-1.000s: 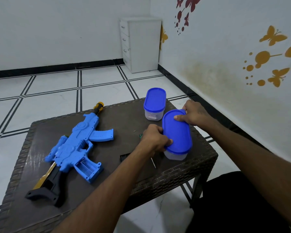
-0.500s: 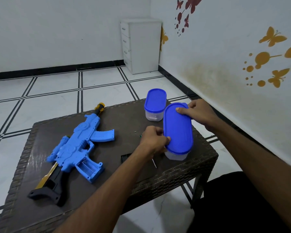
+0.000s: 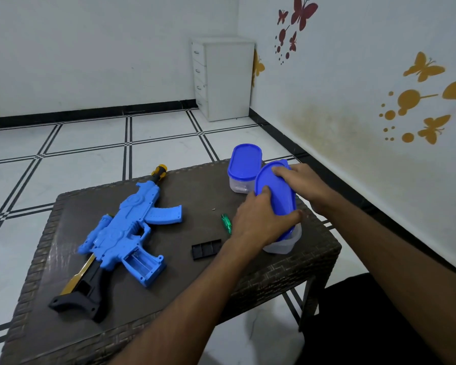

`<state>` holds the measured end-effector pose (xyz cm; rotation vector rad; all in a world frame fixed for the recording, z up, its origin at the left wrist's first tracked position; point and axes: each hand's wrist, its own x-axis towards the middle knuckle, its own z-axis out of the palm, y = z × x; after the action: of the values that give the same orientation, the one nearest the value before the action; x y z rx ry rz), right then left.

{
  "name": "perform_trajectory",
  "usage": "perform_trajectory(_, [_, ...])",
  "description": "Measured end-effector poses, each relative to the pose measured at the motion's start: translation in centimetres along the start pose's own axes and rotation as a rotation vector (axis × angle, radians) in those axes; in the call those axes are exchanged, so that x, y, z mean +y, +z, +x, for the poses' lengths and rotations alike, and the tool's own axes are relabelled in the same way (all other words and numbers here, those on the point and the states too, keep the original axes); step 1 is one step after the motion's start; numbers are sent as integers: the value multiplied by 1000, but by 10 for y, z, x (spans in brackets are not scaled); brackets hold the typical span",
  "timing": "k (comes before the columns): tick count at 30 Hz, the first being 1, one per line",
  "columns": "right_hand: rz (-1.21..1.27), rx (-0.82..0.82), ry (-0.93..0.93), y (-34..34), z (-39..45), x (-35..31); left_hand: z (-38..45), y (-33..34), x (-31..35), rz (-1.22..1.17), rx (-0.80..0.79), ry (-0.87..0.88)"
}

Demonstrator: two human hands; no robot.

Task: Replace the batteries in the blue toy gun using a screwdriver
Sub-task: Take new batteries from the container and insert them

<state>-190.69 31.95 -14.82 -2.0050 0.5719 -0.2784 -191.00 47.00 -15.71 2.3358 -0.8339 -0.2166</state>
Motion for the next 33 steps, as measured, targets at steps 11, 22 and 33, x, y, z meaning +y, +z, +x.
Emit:
perform_trajectory(11, [-618, -118, 125, -12, -17, 32, -5, -25, -30, -915, -107, -443])
perform_trajectory(22, [-416, -74, 28, -38, -23, 37, -3, -3, -32, -881, -235, -548])
perform_trajectory(33, [-343, -200, 66, -34, -21, 42, -2, -1, -18, -855, -321, -447])
